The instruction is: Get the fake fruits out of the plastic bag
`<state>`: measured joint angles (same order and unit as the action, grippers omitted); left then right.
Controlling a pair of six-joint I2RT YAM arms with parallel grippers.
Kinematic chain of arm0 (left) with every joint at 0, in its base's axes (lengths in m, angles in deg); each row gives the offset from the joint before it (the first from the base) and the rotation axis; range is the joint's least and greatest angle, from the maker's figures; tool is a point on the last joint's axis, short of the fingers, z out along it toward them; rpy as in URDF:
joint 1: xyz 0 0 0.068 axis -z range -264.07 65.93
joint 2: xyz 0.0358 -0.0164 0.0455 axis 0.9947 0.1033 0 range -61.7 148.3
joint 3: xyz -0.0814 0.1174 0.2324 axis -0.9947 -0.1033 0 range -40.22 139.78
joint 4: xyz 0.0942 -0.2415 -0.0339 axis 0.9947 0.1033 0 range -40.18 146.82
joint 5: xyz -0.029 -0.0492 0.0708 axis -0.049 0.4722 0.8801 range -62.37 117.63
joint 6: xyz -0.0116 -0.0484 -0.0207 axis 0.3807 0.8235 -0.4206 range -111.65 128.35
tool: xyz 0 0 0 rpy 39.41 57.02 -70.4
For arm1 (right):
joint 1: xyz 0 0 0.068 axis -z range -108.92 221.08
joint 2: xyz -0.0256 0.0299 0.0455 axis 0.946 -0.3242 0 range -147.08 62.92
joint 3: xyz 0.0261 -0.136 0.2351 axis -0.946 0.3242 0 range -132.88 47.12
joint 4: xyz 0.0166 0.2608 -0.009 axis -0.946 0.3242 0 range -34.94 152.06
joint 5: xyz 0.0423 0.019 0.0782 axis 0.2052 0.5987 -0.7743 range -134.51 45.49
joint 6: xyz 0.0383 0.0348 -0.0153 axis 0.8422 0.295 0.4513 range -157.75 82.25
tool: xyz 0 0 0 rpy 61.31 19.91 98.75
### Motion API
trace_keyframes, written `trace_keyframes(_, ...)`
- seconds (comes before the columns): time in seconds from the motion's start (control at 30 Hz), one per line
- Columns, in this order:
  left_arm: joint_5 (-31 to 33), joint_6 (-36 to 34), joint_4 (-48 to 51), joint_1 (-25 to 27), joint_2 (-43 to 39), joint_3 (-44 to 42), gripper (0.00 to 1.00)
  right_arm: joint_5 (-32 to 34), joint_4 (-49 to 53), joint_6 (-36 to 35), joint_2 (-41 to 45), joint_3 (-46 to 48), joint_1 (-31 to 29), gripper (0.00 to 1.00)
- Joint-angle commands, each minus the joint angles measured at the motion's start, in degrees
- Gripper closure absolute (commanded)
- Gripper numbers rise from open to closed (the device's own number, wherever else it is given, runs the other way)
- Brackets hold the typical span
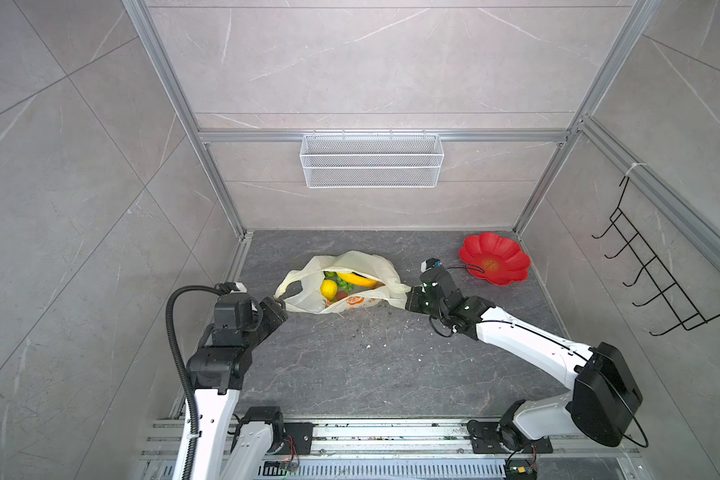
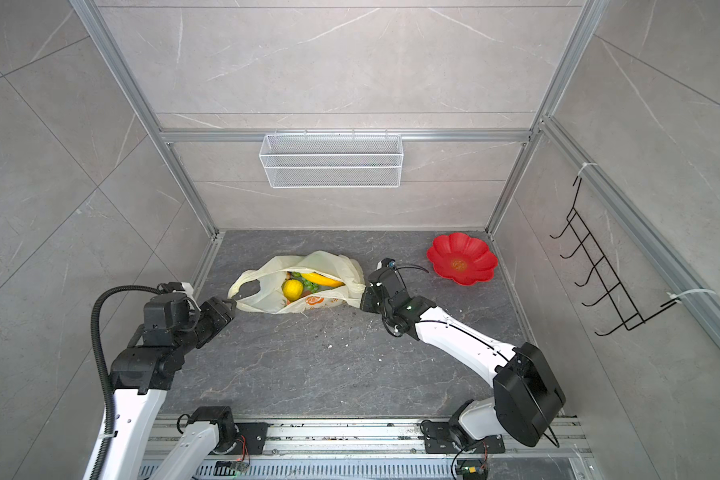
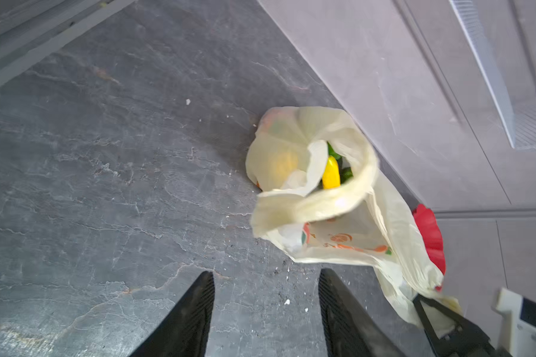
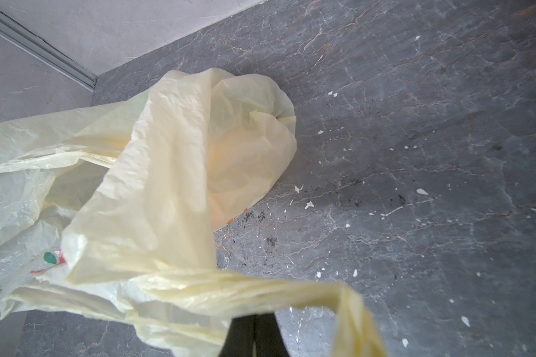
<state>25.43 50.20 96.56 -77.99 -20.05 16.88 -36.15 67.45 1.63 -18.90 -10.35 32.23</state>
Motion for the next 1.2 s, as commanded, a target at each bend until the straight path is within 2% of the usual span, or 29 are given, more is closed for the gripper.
trace_keyframes(0.0, 5.55, -0.94, 3.59, 9.39, 2.26, 7.07, 0.46, 1.36, 1.15, -0.97, 0.4, -1.86, -0.67, 1.0)
trace_keyframes(0.17, 22.57, -1.69, 5.76, 31.22, 15.23, 16.06, 0.45, 2.0, 1.15, -0.63, 0.46, -2.01, -1.17, 1.0)
trace_keyframes(0.23, 24.75, -2.42, 7.64, 33.16, 22.16, 19.79, 0.43, 2.16, 1.2, -0.61, 0.68, -1.97, -1.23, 1.0)
trace_keyframes(0.53, 28.95, -3.33, 5.77, 31.12, 42.36, 25.17, 0.43, 2.14, 0.91, -0.7, 2.56, -0.76, -1.49, 1.0)
trace_keyframes(0.77, 33.98, -3.92, 2.64, 27.41, 46.96, 23.49, 0.27, 1.84, 0.54, -0.86, 3.66, 0.59, -1.53, 1.0)
trace_keyframes(1.17, 29.53, -6.54, -4.24, 20.12, 54.39, 21.48, 0.12, 1.56, 1.06, -0.68, 4.48, 0.87, -1.61, 1.0)
